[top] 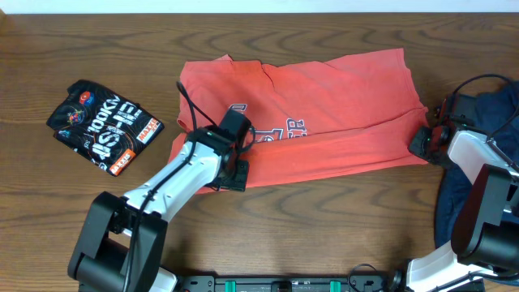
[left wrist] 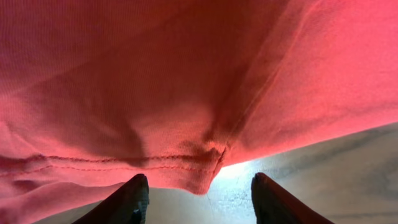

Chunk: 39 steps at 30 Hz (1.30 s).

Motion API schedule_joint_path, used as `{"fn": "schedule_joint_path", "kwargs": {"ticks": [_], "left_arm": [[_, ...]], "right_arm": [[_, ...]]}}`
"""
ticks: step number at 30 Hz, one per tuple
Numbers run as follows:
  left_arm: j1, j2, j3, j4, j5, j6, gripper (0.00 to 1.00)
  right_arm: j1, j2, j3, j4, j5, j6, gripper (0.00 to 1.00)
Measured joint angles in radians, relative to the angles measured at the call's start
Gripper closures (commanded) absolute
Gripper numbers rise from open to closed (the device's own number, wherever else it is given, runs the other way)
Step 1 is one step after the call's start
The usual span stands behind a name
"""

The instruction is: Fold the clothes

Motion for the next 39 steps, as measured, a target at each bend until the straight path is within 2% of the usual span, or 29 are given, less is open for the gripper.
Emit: {"fn": "schedule_joint_path", "kwargs": {"ticks": [4,6,7,10,11,13,21,25,30,36,37,38,39], "left_arm": [[-0.003,0.0,-0.044,0.043,-0.011,0.0,0.47],[-0.003,0.0,-0.06,0.052,-0.015,-0.002,0.54],[-0.003,0.0,-0.063,0.055,-0.018,-0.002,0.62],[-0.003,0.0,-0.065,0.071,-0.026,-0.003,0.79],[-0.003,0.0,-0.065,0.079,-0.027,0.004,0.88],[-0.003,0.0,-0.065,0.081,-0.029,-0.001,0.94],[-0.003,0.0,-0.047,0.08,-0.03,0.016,0.94],[0.004,0.0,0.06,0.14,-0.049,0.043,0.94],[0.043,-0.002,0.221,0.291,-0.06,0.052,0.94],[0.048,-0.002,0.234,0.27,-0.021,0.048,0.94],[0.048,0.0,0.234,0.264,-0.016,0.048,0.92],[0.048,0.002,0.234,0.26,-0.009,0.048,0.85],[0.048,0.005,0.234,0.259,-0.006,0.051,0.63]], "right_arm": [[0.0,0.0,0.0,0.0,0.0,0.0,0.89],[0.0,0.0,0.0,0.0,0.0,0.0,0.89],[0.0,0.0,0.0,0.0,0.0,0.0,0.89],[0.0,0.0,0.0,0.0,0.0,0.0,0.9],[0.0,0.0,0.0,0.0,0.0,0.0,0.89],[0.0,0.0,0.0,0.0,0.0,0.0,0.89],[0.0,0.0,0.0,0.0,0.0,0.0,0.9],[0.0,0.0,0.0,0.0,0.0,0.0,0.9],[0.0,0.0,0.0,0.0,0.0,0.0,0.9],[0.0,0.0,0.0,0.001,0.0,0.0,0.9],[0.0,0.0,0.0,0.001,0.001,0.0,0.9],[0.0,0.0,0.0,0.001,0.001,0.0,0.9],[0.0,0.0,0.0,0.001,0.001,0.0,0.9]]}}
